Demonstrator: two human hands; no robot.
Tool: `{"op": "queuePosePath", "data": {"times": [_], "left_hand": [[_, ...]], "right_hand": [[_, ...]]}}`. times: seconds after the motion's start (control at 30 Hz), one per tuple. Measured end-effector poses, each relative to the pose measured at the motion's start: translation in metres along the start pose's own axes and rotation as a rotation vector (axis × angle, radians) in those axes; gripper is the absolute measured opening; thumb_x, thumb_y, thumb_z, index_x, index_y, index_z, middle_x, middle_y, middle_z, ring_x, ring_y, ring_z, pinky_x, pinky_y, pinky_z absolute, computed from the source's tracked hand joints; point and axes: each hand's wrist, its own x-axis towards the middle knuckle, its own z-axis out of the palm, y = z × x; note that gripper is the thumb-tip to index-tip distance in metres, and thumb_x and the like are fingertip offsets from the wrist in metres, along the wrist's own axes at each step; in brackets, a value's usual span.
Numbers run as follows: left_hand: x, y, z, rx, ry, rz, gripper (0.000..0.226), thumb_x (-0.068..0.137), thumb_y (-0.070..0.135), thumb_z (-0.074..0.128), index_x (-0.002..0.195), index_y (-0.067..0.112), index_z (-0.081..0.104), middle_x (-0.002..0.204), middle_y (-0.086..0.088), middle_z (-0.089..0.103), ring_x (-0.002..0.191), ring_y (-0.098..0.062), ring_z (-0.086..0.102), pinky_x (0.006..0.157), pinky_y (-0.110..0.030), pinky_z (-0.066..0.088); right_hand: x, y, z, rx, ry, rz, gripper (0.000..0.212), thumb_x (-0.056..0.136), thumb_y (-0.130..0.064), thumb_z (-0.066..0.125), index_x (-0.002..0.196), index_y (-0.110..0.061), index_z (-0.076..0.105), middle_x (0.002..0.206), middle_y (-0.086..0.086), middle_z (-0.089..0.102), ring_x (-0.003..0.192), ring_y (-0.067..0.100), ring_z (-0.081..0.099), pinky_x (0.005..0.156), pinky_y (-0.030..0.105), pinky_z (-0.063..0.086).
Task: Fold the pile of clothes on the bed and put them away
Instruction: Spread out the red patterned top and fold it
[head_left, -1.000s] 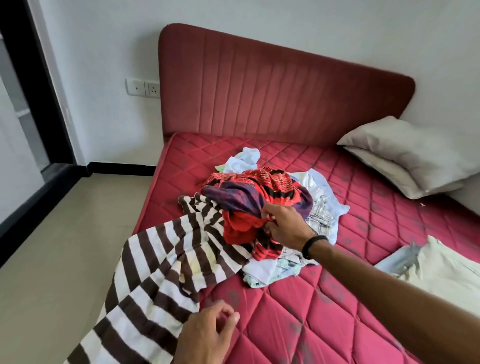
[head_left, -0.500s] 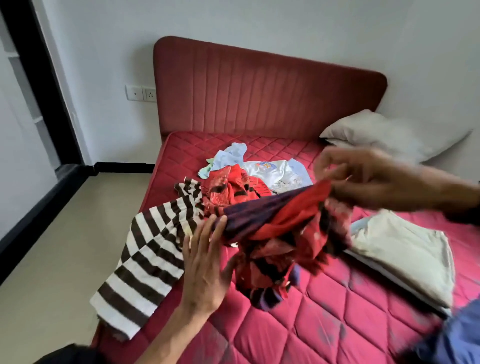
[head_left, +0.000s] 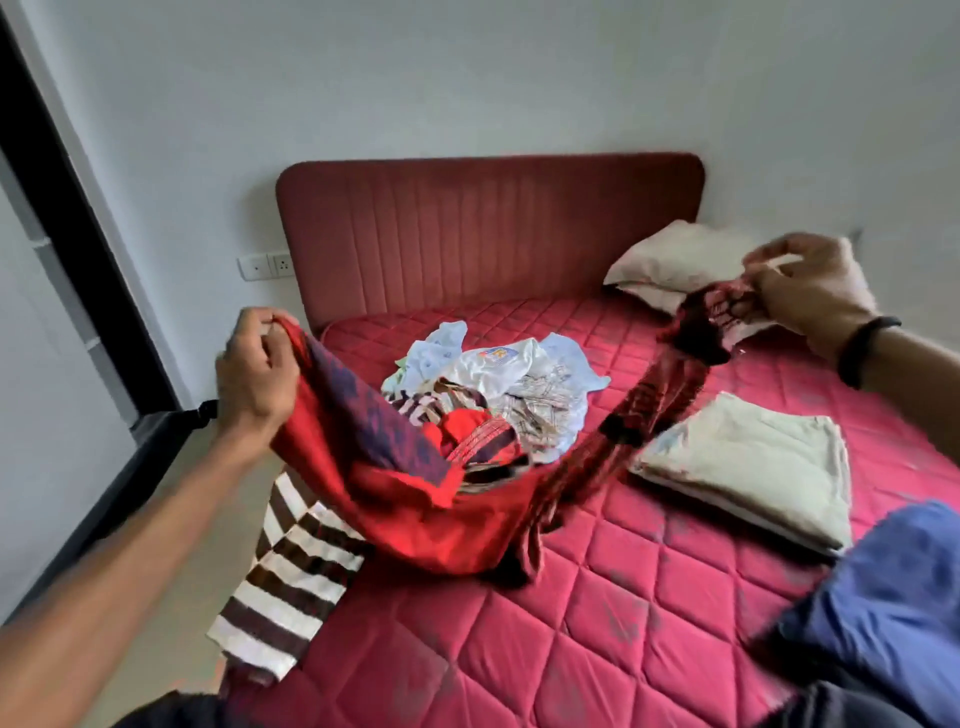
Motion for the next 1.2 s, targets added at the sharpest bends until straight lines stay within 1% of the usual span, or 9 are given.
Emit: {"op": "queuePosePath", "data": {"times": [0.13,0.27,0.33,0.43,0.57,0.7,0.87,1.03,1.2], "left_hand": [[0.036,-0.029,-0.039,0.096,-0.13,-0.082,0.045,0.08,0.064,0.069,0.089,0.02,0.072,0.096,-0.008,0.078,0.094,-0.028,0.074,0.087,-0.041,0.058],[0.002,-0.049,-0.046,0.311,-0.564,-0.153,0.056,0.062,0.083,0.064,0.081,0.031,0.072,0.089,0.004,0.076,0.094,-0.02,0.072,0.086,-0.038,0.055],[-0.029,-0.038,-0.037,0.283,-0.646,-0.111,0.047,0.078,0.072,0.068,0.084,0.025,0.07,0.089,0.002,0.073,0.095,-0.025,0.071,0.077,-0.026,0.051],[-0.07,-0.007,-0.027,0.334,-0.724,0.124,0.035,0.086,0.06,0.071,0.094,0.028,0.062,0.09,0.007,0.075,0.092,-0.015,0.071,0.076,-0.023,0.049],[-0.093,0.039,-0.037,0.582,-1.097,0.257,0.056,0.064,0.063,0.087,0.112,0.047,0.063,0.099,0.022,0.069,0.101,-0.004,0.06,0.083,-0.026,0.044],[-0.109,0.074,-0.073,0.28,-1.157,0.323,0.022,0.08,0.028,0.088,0.096,0.039,0.078,0.093,0.031,0.074,0.095,0.012,0.067,0.086,-0.009,0.046],[-0.138,0.087,-0.136,-0.137,-1.008,0.126,0.019,0.079,0.023,0.085,0.092,0.036,0.08,0.094,0.011,0.079,0.091,-0.008,0.076,0.085,-0.025,0.058],[-0.162,0.036,-0.141,0.244,-1.089,0.034,0.082,0.055,0.061,0.094,0.129,0.055,0.058,0.118,0.028,0.064,0.105,0.006,0.064,0.092,-0.014,0.049],[-0.221,0.009,-0.064,0.124,-1.14,0.102,0.029,0.084,0.05,0.073,0.095,0.024,0.071,0.085,0.01,0.071,0.08,-0.009,0.067,0.075,-0.033,0.052]], "right_hand": [[-0.004,0.047,-0.025,0.053,0.092,0.109,0.006,0.088,-0.014,0.071,0.088,-0.02,0.073,0.078,-0.002,0.075,0.052,-0.007,0.064,0.061,0.016,0.059],[-0.033,0.113,-0.023,-0.351,-0.284,0.153,0.014,0.075,-0.026,0.089,0.081,-0.022,0.077,0.065,-0.009,0.073,0.057,0.009,0.064,0.054,0.021,0.057],[-0.058,0.133,-0.004,-0.544,-0.506,0.162,0.018,0.072,-0.031,0.09,0.083,-0.024,0.078,0.085,0.001,0.078,0.077,0.023,0.071,0.073,0.035,0.059],[-0.098,0.128,0.039,-0.636,-0.699,-0.15,0.025,0.077,-0.052,0.083,0.083,-0.028,0.077,0.079,-0.012,0.074,0.075,0.01,0.069,0.074,0.024,0.054],[-0.152,0.051,0.104,-0.31,-1.021,-0.24,0.045,0.067,-0.048,0.093,0.103,-0.03,0.072,0.091,-0.018,0.073,0.082,0.003,0.068,0.081,0.025,0.057],[-0.211,-0.045,0.156,-0.075,-1.213,-0.603,0.096,0.062,-0.051,0.096,0.145,-0.032,0.052,0.14,-0.025,0.058,0.125,-0.005,0.054,0.109,0.02,0.043],[-0.28,-0.098,0.184,0.091,-1.18,-0.833,0.031,0.08,-0.031,0.089,0.09,-0.014,0.065,0.074,-0.007,0.061,0.065,0.011,0.05,0.06,0.02,0.037],[-0.281,-0.09,0.132,0.11,-1.162,-0.813,0.048,0.092,-0.052,0.075,0.07,-0.02,0.047,0.058,-0.001,0.041,0.054,0.016,0.038,0.053,0.023,0.028],[-0.246,-0.077,0.075,-0.252,-0.949,-1.13,0.042,0.105,-0.057,0.05,0.084,-0.022,0.057,0.075,-0.005,0.057,0.067,0.023,0.059,0.057,0.043,0.049]]}}
